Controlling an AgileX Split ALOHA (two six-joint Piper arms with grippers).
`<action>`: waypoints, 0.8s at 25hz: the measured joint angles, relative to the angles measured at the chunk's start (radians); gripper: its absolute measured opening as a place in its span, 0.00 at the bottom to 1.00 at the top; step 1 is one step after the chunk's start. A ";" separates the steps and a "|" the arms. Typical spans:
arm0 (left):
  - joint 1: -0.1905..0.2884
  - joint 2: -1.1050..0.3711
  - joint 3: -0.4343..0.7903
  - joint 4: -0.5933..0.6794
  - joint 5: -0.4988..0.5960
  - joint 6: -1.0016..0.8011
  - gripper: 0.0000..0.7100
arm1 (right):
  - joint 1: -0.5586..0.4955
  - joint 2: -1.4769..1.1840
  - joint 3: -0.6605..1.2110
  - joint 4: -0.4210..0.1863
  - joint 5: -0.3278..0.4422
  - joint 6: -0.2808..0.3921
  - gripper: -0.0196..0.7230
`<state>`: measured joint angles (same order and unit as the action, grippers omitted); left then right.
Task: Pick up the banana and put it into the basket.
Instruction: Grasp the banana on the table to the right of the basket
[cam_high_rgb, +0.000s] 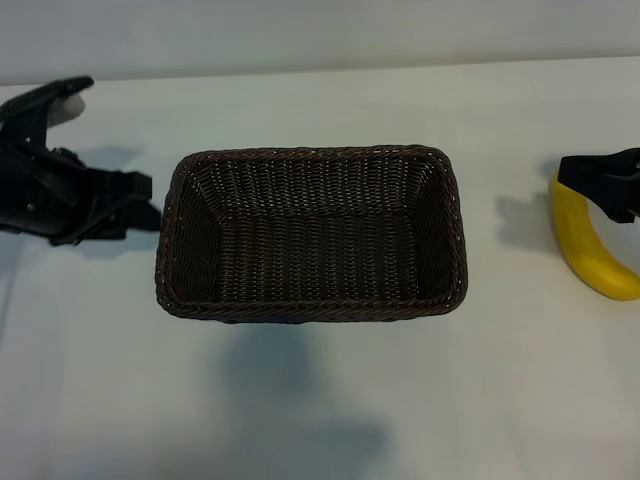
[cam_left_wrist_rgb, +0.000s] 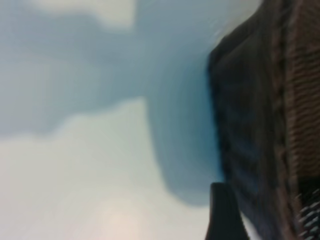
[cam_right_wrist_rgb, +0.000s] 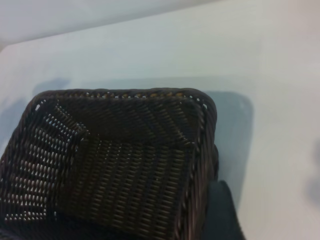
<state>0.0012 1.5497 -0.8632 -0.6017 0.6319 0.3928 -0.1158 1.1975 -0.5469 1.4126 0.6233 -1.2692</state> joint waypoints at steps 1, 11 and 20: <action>0.000 -0.005 0.000 0.048 0.009 -0.033 0.67 | 0.000 0.000 0.000 0.000 0.000 0.000 0.68; 0.000 -0.171 0.000 0.505 0.145 -0.344 0.67 | 0.000 0.000 0.000 0.000 0.000 0.000 0.68; 0.000 -0.225 0.000 0.553 0.231 -0.359 0.67 | 0.000 0.000 0.000 0.000 -0.003 0.000 0.68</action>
<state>0.0012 1.3251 -0.8632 -0.0487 0.8632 0.0335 -0.1158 1.1975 -0.5469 1.4126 0.6199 -1.2692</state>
